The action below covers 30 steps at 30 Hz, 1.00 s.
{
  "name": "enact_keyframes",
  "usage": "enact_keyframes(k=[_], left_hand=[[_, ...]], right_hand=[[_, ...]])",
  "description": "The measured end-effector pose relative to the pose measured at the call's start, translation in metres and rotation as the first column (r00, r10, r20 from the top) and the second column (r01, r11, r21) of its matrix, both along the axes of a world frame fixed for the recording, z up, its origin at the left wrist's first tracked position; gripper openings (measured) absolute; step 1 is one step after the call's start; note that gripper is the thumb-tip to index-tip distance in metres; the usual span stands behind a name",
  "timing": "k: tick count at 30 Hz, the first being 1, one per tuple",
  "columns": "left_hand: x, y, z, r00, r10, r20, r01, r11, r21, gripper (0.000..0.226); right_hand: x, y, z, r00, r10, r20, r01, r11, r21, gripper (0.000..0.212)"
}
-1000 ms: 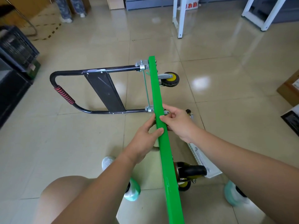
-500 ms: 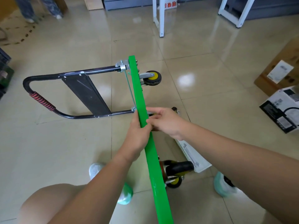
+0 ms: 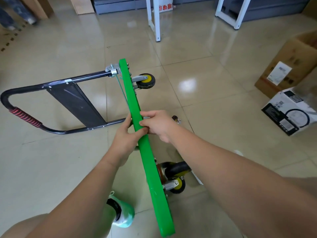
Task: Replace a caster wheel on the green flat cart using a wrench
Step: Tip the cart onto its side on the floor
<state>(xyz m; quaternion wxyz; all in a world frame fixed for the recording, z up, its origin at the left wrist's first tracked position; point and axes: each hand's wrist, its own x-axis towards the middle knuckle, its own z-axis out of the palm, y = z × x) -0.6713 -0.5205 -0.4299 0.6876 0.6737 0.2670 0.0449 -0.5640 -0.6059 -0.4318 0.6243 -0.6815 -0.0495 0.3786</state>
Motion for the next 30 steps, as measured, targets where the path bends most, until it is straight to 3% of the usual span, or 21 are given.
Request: enact_keyframes(k=[8,14,19,22,24,26,30], left_hand=[[-0.006,0.009,0.002,1.000,-0.004,0.005,0.004,0.998,0.059,0.059],[-0.004,0.007,0.002,0.999,-0.027,-0.019,0.030,0.986,0.162,0.061],[0.002,-0.001,-0.002,0.999,0.021,-0.040,-0.006,0.945,0.328,0.064],[0.004,-0.001,0.002,0.999,0.039,-0.036,-0.021,0.912,0.410,0.072],[0.008,0.002,0.001,0.998,0.052,-0.024,-0.037,0.909,0.416,0.062],[0.012,0.000,-0.003,0.997,0.071,-0.033,-0.053,0.923,0.381,0.058],[0.017,-0.016,-0.012,0.989,0.097,-0.109,-0.044,0.910,0.413,0.074]], right_hand=[[-0.015,0.014,0.001,0.989,-0.019,0.148,0.030,0.996,-0.078,0.045],[-0.005,0.007,-0.001,0.997,0.058,0.058,-0.056,0.998,-0.036,0.049],[0.023,-0.051,0.001,0.996,-0.053,-0.075,0.059,0.995,0.078,0.025],[0.047,-0.098,-0.024,0.988,-0.147,-0.052,0.143,0.988,-0.066,0.023],[0.056,-0.122,-0.058,0.983,-0.182,-0.012,0.175,0.959,-0.224,0.024],[0.057,-0.140,-0.097,0.987,-0.160,0.019,0.156,0.916,-0.370,0.024],[0.050,-0.156,-0.187,0.997,-0.071,0.027,0.073,0.818,-0.571,0.026]])
